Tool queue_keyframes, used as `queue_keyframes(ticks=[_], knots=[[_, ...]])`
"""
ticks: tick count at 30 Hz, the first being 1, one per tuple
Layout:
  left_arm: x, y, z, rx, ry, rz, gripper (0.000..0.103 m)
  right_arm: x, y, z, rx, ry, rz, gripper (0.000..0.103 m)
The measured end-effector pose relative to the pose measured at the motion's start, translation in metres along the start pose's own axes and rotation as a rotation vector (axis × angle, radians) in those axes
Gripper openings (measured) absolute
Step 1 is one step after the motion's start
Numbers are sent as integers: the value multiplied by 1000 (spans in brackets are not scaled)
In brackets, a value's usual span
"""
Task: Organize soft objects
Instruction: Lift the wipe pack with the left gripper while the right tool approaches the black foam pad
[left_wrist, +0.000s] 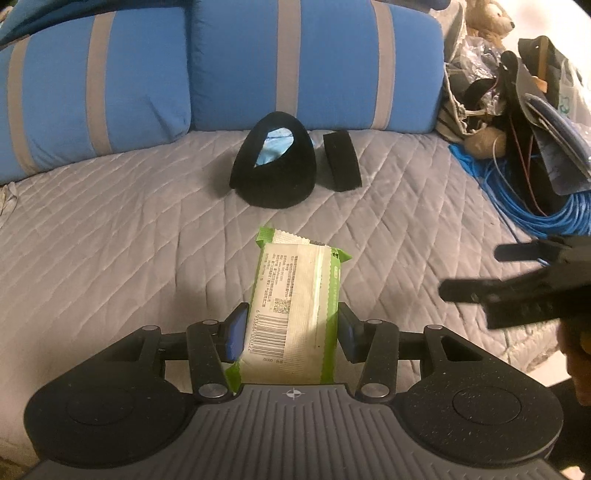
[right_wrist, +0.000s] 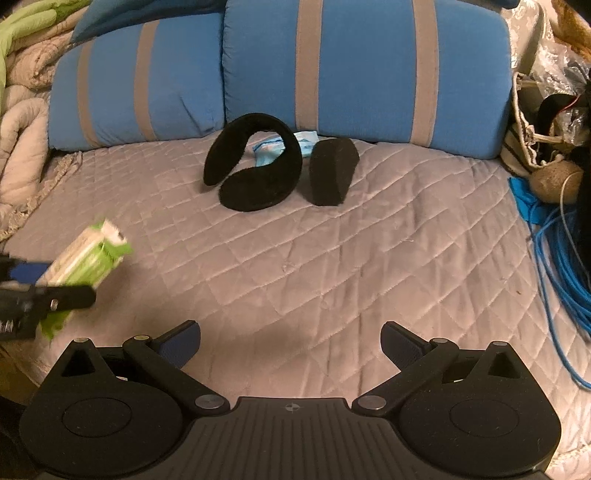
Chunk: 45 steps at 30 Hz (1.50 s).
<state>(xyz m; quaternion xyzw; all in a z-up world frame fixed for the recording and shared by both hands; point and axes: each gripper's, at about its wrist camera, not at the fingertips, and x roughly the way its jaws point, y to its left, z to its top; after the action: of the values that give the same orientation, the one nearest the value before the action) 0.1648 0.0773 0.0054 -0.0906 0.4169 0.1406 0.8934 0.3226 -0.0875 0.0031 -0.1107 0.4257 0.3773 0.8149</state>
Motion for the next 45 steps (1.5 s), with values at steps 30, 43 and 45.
queue_keyframes(ticks=[30,43,45], knots=[[-32,19,-20,-77,-30,-35,48,19,-10,15,-120,-231,-136,103],[-33,2,-10,-30,5,-99,48,65,-12,39,-180,-247,-154,101],[-31,1,-9,-25,20,-93,48,73,-12,43,-187,-247,-159,97]])
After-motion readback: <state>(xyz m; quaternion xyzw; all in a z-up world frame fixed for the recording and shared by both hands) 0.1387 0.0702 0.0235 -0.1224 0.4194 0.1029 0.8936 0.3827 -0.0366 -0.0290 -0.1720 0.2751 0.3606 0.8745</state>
